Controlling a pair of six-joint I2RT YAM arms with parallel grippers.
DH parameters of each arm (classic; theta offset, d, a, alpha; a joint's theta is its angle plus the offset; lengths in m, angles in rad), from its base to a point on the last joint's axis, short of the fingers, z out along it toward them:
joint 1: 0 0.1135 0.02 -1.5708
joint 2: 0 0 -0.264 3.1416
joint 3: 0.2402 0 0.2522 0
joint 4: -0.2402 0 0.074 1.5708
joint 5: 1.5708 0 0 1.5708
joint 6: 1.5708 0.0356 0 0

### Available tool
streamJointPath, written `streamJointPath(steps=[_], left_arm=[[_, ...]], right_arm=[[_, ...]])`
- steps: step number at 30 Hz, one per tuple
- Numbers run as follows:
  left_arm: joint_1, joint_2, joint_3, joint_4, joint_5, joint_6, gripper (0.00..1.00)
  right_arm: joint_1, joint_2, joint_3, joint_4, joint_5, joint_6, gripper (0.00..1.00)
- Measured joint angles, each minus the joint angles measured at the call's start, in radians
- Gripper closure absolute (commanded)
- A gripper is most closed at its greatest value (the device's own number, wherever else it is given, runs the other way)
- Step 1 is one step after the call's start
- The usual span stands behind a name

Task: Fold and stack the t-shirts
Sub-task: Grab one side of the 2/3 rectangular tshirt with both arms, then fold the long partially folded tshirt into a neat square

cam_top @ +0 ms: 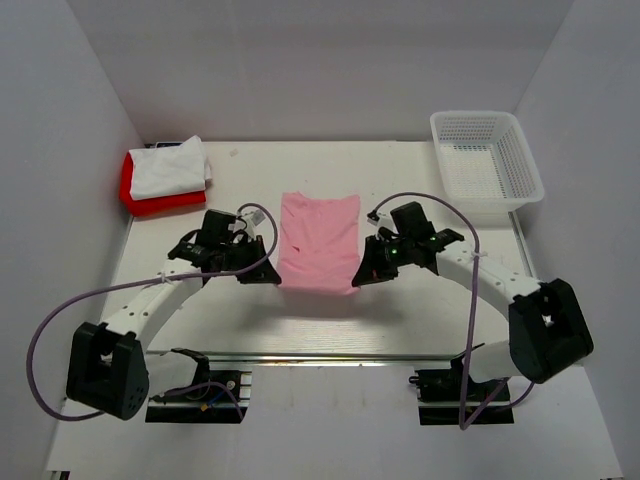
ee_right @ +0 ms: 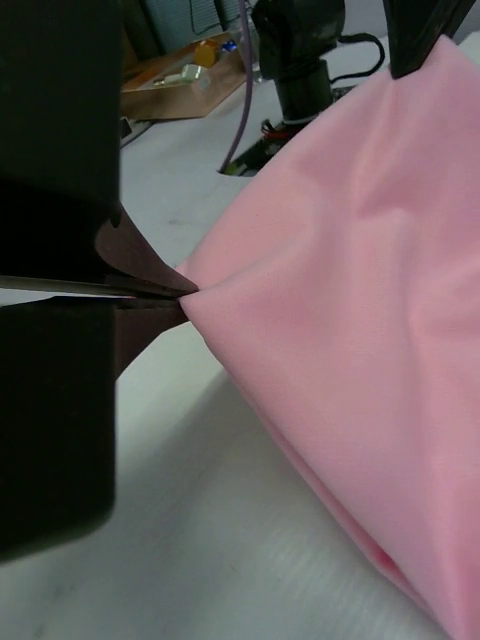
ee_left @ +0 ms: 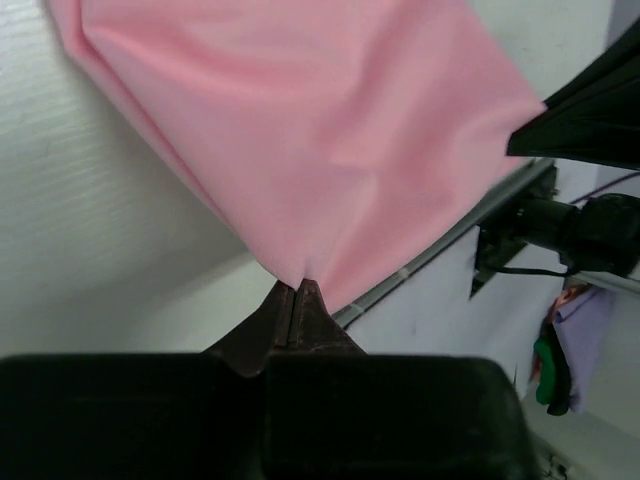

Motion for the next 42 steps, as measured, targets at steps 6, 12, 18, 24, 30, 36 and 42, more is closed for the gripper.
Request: streamJointPath(steps=[6, 12, 18, 24, 30, 36, 42], left_arm=[[-0.001, -0.025, 0.146, -0.128, 0.037, 0.0, 1.0], [0.002, 0.006, 0.259, -0.21, 0.029, 0.0, 1.0], [0.018, 0.097, 0.346, -0.235, 0.0, -0.004, 1.0], [0.018, 0.184, 0.438, -0.242, -0.053, -0.012, 1.0], [0.018, 0.215, 0.451, -0.2, -0.111, -0.04, 1.0], [0.024, 0.3, 0.504, -0.151, -0.163, -0.06, 1.0], [0.042, 0.426, 0.605, -0.079, -0.179, -0.068, 1.0]], right_arm=[[-0.002, -0.043, 0.098, -0.153, -0.035, -0.015, 1.0], [-0.011, -0.02, 0.202, -0.257, -0.048, -0.039, 1.0], [-0.043, 0.017, 0.286, -0.291, -0.049, -0.053, 1.0], [-0.087, 0.087, 0.325, -0.301, -0.106, -0.058, 1.0], [-0.132, 0.211, 0.365, -0.296, -0.186, -0.064, 1.0], [-0.175, 0.267, 0.412, -0.248, -0.257, -0.065, 1.0], [-0.221, 0.343, 0.497, -0.188, -0.319, -0.056, 1.0]])
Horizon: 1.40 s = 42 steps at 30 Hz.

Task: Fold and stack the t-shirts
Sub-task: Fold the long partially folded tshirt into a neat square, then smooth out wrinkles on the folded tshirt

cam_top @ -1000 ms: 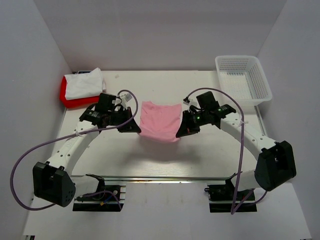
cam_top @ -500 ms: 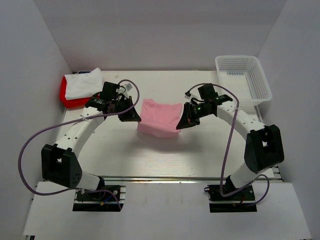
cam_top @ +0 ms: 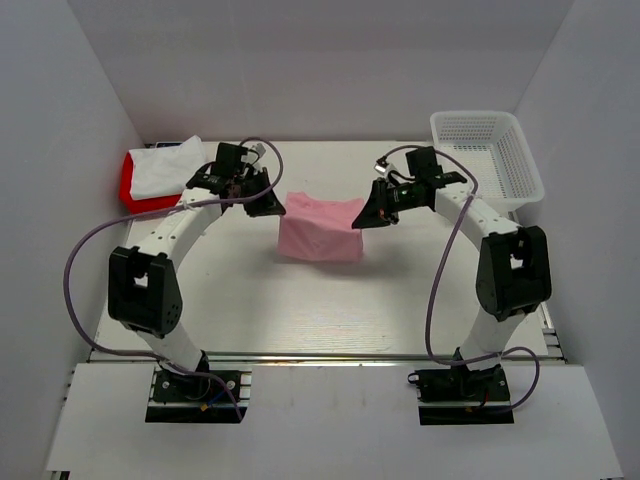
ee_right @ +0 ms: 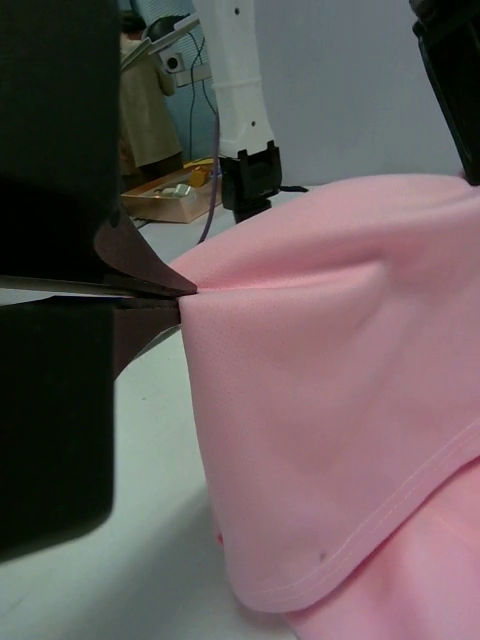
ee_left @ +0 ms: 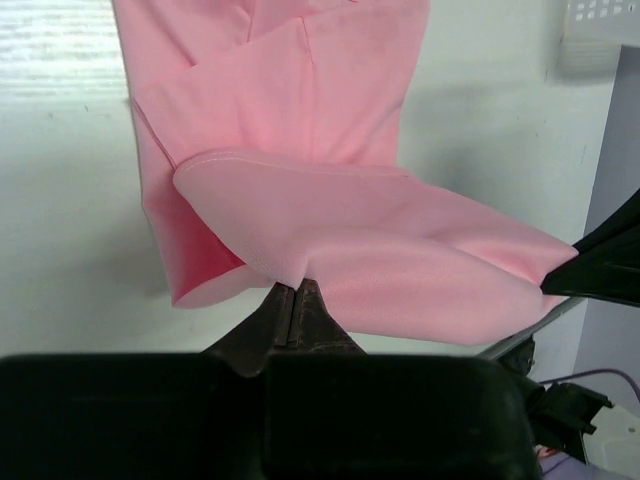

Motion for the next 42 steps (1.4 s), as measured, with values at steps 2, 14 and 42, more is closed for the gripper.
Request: streamJointPath(steps=[2, 14, 42], left_arm=[[0.007, 0.042, 0.037, 0.01, 0.0, -0.001, 1.0], [0.061, 0.347, 0.323, 0.066, 0.025, -0.003, 1.0], [0.008, 0.607, 0.468, 0.374, 0.08, 0.046, 0.0]], right_arm=[[-0.012, 0.037, 0.034, 0.013, -0.018, 0.0, 1.0], [-0.089, 0.328, 0.306, 0.089, -0.129, 0.024, 1.0], [-0.034, 0.453, 0.546, 0.218, 0.338, -0.059, 0.1]])
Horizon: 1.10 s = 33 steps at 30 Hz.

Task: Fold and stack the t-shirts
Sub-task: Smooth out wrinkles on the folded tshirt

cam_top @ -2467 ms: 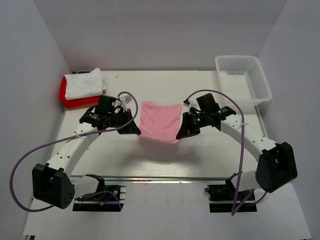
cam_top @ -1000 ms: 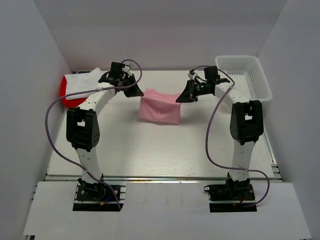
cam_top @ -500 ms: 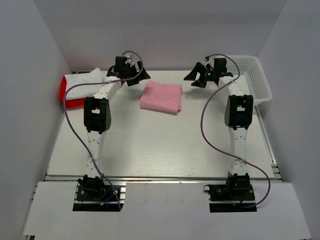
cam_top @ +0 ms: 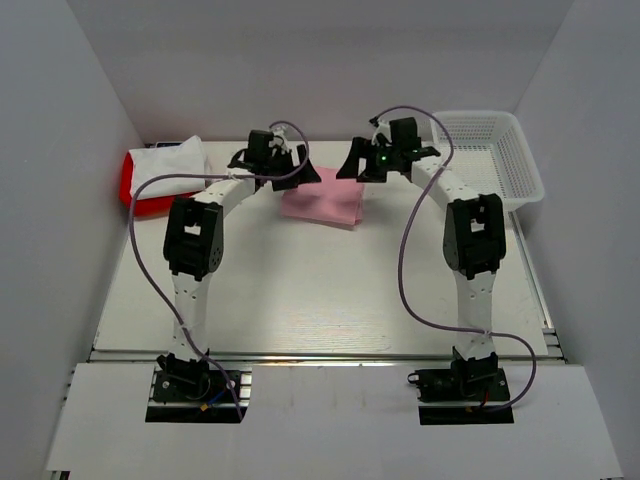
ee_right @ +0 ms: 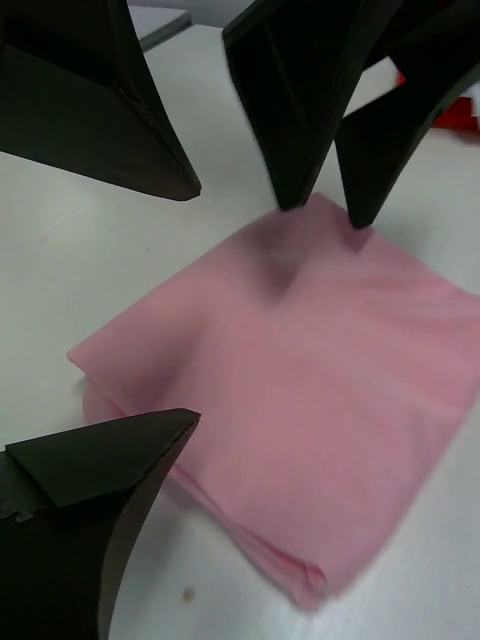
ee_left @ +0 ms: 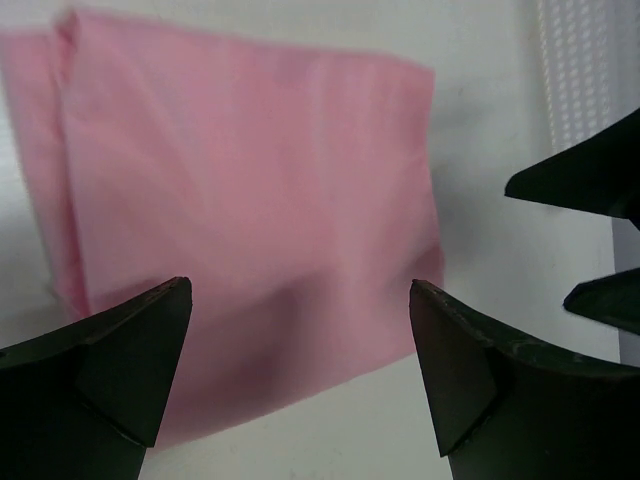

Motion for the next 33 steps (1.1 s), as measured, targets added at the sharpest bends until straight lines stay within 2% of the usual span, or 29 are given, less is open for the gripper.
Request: streamJointPath(steps=[5, 9, 14, 21, 26, 33], left_arm=[[-0.039, -0.02, -0.226, 0.035, 0.026, 0.01, 0.0], [-0.034, -0.119, -0.388, 0.101, 0.052, 0.021, 0.0], [-0.023, -0.177, -0.515, 0.193, 0.104, 0.048, 0.0], [-0.047, -0.427, -0.874, 0.271, 0.123, 0.067, 0.0], [-0.093, -0.605, -1.039, 0.198, 0.102, 0.066, 0.0], [-0.127, -0.894, -1.054, -0.039, -0.079, 0.076, 0.0]], right_arm=[[0.055, 0.011, -0.145, 0.046, -0.043, 0.027, 0.1], [0.064, 0.019, -0.309, 0.136, -0.1, 0.072, 0.1], [0.056, 0.007, -0.416, 0.305, -0.189, 0.116, 0.1], [0.093, -0.207, -0.793, 0.499, -0.198, 0.145, 0.1], [0.164, -0.369, -0.992, 0.499, -0.167, 0.149, 0.1], [0.225, -0.586, -1.049, 0.319, -0.07, 0.116, 0.1]])
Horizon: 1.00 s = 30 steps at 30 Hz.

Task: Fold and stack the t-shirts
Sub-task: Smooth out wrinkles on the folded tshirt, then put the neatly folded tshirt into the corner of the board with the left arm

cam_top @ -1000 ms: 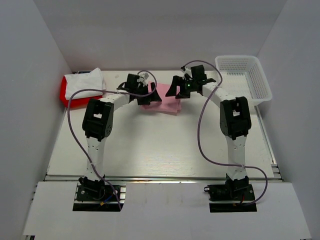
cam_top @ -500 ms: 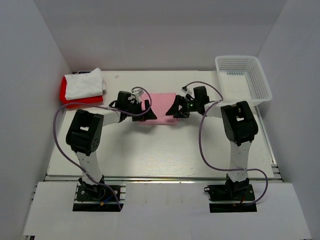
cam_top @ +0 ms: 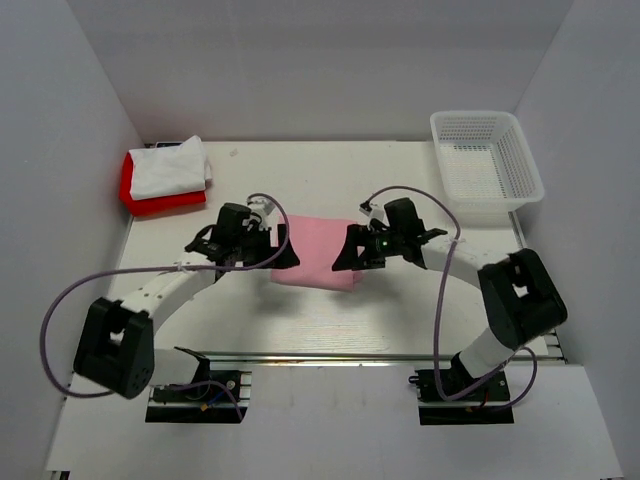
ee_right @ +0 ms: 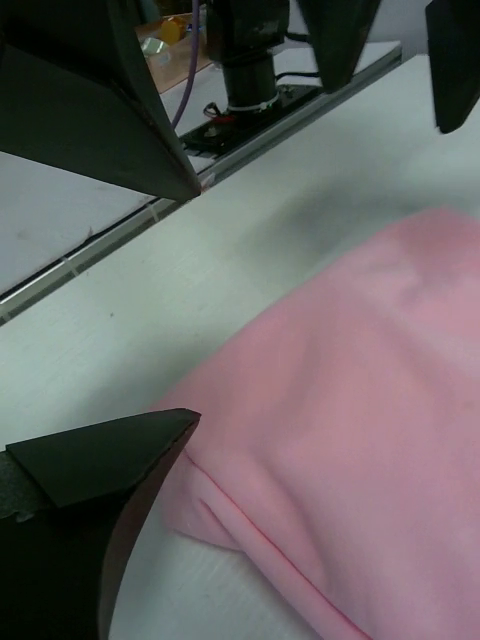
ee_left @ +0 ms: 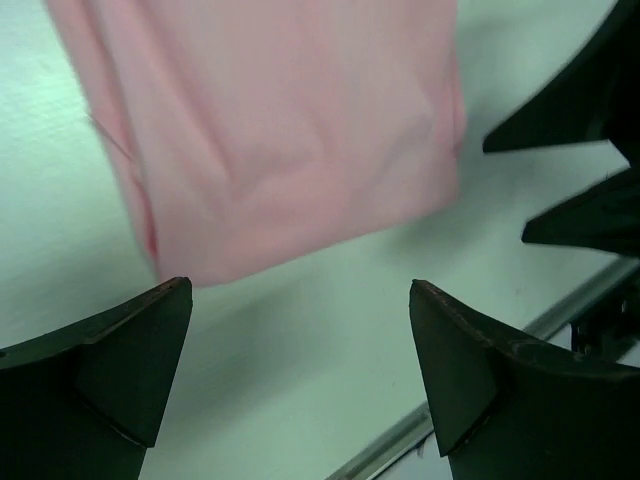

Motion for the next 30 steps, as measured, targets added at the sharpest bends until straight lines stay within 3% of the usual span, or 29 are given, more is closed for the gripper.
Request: streamJointPath(steps=[5, 8, 15, 20, 30], left_arm=[[0.0, -0.101, 0.081, -0.049, -0.154, 0.0, 0.0], [0.011, -0.009, 0.154, -0.074, -0.212, 0.003, 0.0], [0.019, 0.32, 0.262, -0.093, -0.289, 0.04, 0.14], [0.018, 0.388, 0.261, -0.083, -0.299, 0.071, 0.22], [-0.005, 0.445, 0.301, -0.06, -0.34, 0.107, 0.27]], right_arm=[[0.002, -0.145, 0.039, -0.08, 0.057, -0.037, 0.1], [0.001, -0.201, 0.046, -0.098, 0.091, -0.049, 0.1], [-0.001, -0.309, 0.045, -0.178, 0.189, -0.073, 0.1], [-0.004, -0.354, 0.045, -0.215, 0.242, -0.084, 0.1], [-0.007, -0.365, 0.039, -0.244, 0.27, -0.084, 0.1]])
